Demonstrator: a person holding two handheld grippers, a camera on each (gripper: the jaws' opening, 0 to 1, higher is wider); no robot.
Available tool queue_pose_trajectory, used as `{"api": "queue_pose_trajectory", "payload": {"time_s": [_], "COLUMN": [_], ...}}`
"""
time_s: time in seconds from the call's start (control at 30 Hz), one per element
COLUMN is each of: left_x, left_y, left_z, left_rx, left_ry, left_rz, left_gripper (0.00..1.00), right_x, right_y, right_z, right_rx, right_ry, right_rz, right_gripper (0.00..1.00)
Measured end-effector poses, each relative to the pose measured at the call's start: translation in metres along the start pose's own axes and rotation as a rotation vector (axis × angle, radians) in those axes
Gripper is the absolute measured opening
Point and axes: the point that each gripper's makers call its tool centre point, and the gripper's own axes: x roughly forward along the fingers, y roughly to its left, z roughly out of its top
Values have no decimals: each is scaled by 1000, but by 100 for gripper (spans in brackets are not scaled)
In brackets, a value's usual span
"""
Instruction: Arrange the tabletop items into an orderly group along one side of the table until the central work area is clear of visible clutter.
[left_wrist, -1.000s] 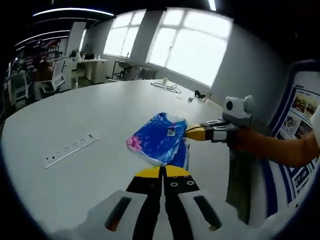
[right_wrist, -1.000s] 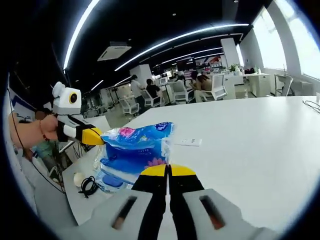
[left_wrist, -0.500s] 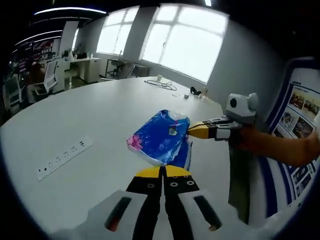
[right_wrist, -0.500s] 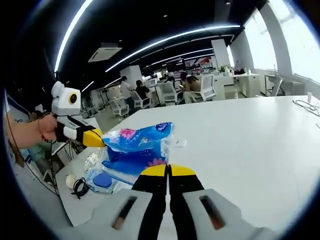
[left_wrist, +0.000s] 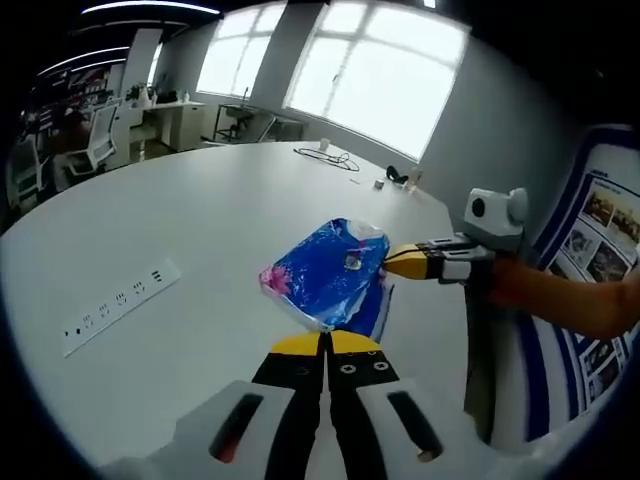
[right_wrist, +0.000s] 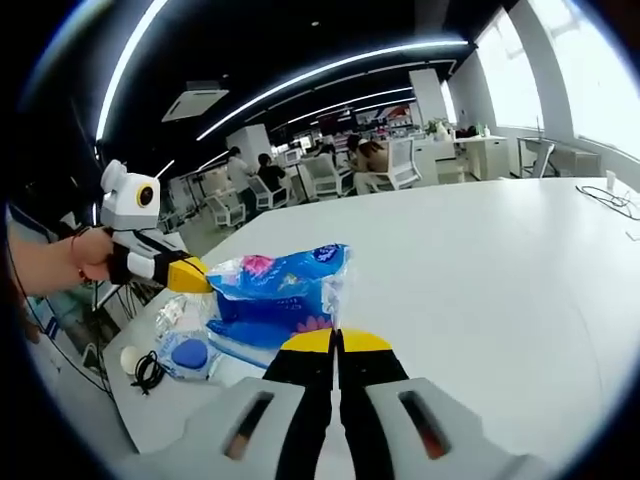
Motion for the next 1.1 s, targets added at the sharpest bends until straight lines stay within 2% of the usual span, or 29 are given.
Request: {"api": "queue_pose_trajectory", "payload": {"time_s": [0.27,0.53,1.1], "left_x": [21,39,78], "left_y": [8,20,50], "left_z": [-5,-17,-57], "left_rx": [-35,-61,-138], "left_ry": [22,50,124], "left_rz": [4,9,22], "left_gripper": [0,0,0], "right_x": [7,20,50], "right_y": [-15,-29,-52], "right_z": [-9,-24,-69], "right_rx": [12,27,74], "right_ry": [28,65,153], "right_rz": [-14,-24,-39], "right_gripper": [0,0,0]}}
